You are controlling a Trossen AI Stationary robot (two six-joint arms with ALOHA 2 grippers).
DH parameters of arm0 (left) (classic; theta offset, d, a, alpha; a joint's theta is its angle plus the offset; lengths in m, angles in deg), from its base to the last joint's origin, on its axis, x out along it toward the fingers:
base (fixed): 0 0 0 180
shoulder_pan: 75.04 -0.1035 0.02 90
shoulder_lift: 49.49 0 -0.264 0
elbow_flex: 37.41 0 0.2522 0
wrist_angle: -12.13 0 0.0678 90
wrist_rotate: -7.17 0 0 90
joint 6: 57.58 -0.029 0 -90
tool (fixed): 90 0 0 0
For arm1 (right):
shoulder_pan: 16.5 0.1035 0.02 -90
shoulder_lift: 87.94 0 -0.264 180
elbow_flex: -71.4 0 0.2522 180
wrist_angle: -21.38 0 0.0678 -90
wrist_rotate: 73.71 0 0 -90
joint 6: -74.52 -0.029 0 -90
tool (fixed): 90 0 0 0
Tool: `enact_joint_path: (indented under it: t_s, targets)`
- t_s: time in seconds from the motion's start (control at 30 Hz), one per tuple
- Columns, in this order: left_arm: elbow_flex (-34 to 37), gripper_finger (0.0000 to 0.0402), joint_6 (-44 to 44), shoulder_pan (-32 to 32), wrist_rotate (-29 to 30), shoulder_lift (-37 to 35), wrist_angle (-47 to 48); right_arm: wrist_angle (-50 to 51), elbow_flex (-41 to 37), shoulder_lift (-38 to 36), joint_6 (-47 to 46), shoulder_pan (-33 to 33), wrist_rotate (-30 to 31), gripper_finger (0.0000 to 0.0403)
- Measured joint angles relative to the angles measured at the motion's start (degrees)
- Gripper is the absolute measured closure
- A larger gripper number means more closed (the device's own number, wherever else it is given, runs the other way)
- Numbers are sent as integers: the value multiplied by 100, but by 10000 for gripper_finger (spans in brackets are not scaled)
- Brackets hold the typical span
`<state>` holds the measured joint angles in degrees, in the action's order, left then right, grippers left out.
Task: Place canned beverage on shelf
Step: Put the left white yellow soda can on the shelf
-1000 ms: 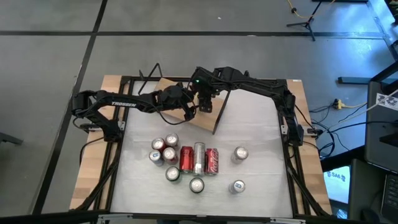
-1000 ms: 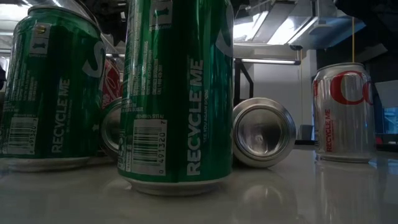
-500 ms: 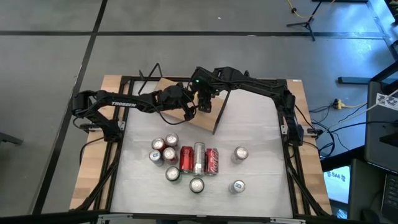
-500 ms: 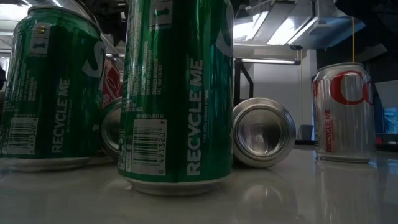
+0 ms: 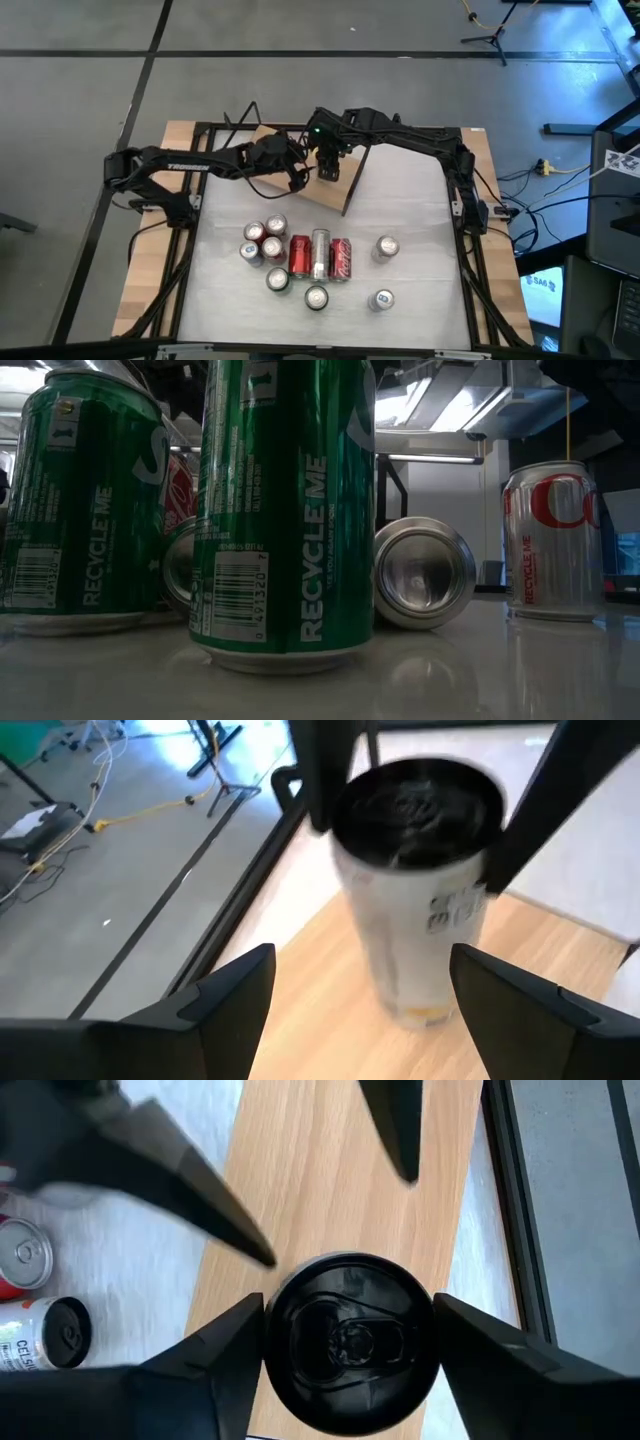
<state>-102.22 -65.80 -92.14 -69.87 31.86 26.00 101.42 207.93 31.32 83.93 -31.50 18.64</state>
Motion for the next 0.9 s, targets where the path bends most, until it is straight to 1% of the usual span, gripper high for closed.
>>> enact_joint_path:
  t_s: [0.13,0.3,0.43,0.57,0.63,0.77,0.9]
  targets:
    - [0,114,-2,3,1,-318,366,0,1,0,-88,0,-2,159]
    - [0,114,-85,3,0,-756,740,-7,1,0,-502,0,2,136]
    - [0,114,-142,3,-6,-1119,934,-24,1,0,-913,-2,37,135]
    - [0,114,-144,3,-7,-1439,1137,-46,1,0,-1572,-2,90,145]
    - [0,114,-146,3,-11,-1581,1208,-46,1,0,-1999,-2,215,148]
    - [0,114,-151,3,-24,-1800,1391,-42,1,0,-2848,-2,442,145]
    - [0,114,-151,3,-22,-1954,1510,-39,1,0,-3565,-2,501,140]
